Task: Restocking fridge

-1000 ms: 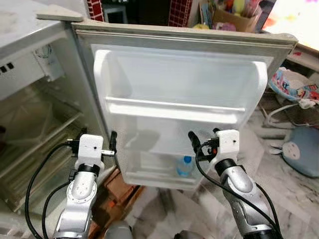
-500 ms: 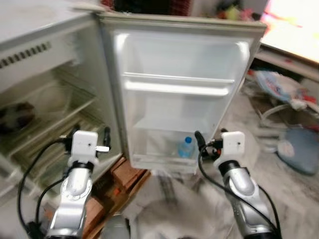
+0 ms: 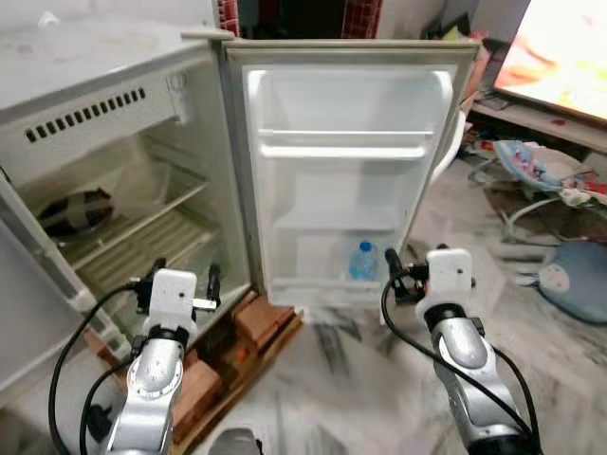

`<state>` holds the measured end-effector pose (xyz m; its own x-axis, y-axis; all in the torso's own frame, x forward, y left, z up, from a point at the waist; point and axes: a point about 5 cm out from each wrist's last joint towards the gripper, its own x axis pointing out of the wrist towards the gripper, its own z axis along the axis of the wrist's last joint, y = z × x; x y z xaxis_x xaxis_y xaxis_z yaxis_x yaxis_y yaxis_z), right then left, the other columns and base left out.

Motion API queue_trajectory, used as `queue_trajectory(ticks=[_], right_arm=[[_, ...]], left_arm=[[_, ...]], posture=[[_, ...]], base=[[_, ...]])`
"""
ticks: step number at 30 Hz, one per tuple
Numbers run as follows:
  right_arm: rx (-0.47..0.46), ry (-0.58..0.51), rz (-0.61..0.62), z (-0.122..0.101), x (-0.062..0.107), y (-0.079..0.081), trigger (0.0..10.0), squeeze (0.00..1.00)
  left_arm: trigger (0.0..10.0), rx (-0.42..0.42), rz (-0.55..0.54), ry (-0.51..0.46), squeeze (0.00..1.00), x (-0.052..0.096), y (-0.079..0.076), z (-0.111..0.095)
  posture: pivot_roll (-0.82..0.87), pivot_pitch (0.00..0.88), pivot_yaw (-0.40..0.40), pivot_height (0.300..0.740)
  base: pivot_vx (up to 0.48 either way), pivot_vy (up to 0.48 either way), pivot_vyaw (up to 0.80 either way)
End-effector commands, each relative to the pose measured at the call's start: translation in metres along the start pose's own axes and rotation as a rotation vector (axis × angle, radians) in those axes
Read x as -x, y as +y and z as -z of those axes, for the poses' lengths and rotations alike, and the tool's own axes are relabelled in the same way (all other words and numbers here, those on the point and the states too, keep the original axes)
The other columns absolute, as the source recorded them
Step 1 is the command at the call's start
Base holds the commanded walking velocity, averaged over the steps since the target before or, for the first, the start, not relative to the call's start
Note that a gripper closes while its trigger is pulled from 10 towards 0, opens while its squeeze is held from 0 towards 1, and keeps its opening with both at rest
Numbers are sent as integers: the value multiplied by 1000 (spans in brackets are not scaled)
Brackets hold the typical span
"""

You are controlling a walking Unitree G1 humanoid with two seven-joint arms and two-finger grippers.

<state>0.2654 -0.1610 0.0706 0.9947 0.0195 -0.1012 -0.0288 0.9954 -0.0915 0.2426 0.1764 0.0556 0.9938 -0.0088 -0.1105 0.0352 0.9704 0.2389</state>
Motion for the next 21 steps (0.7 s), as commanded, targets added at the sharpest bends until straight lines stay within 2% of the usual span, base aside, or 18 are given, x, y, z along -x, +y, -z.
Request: queue_trajectory(ticks=[1, 2, 4, 7, 11, 16, 18, 21], right_arm=[[4, -59, -31, -14, -7, 4, 10000, 0], [21, -60, -17, -16, -10, 3, 10000, 0], [-66, -52, 28, -16, -13, -1, 10000, 0], [-91, -50, 34, -14, -11, 0, 10000, 0], [-86, -68, 8, -12, -11, 6, 10000, 0], [-119, -62, 46, -12, -20, 4, 10000, 0], [-78, -98, 14, -21, -26, 8, 10000, 0], [-73, -104, -1, -22, -29, 11, 10000, 0]], left_arm=[[10000, -3, 29, -52, 0, -8, -3, -12], [10000, -4, 32, -56, 0, -10, -3, -14], [10000, -1, 35, -62, 0, -12, -1, -17], [10000, -6, 41, -61, 0, -12, 0, -16], [10000, 21, 73, -116, 0, -15, -5, -23], [10000, 23, 72, -115, 0, -19, -8, -21], [10000, 20, 73, -120, 0, -20, -10, -24], [10000, 13, 70, -119, 0, -21, -8, -25]], posture=[[106, 0, 3, 740], [105, 0, 8, 740], [106, 0, 11, 740], [106, 0, 11, 740], [97, 0, 16, 740], [89, 0, 27, 740], [85, 0, 36, 740], [87, 0, 45, 740]], base=[[0, -461, 0], [0, -454, 0], [0, -454, 0], [0, -450, 0], [0, -438, 0], [193, -413, 0], [246, -411, 0], [267, -395, 140]])
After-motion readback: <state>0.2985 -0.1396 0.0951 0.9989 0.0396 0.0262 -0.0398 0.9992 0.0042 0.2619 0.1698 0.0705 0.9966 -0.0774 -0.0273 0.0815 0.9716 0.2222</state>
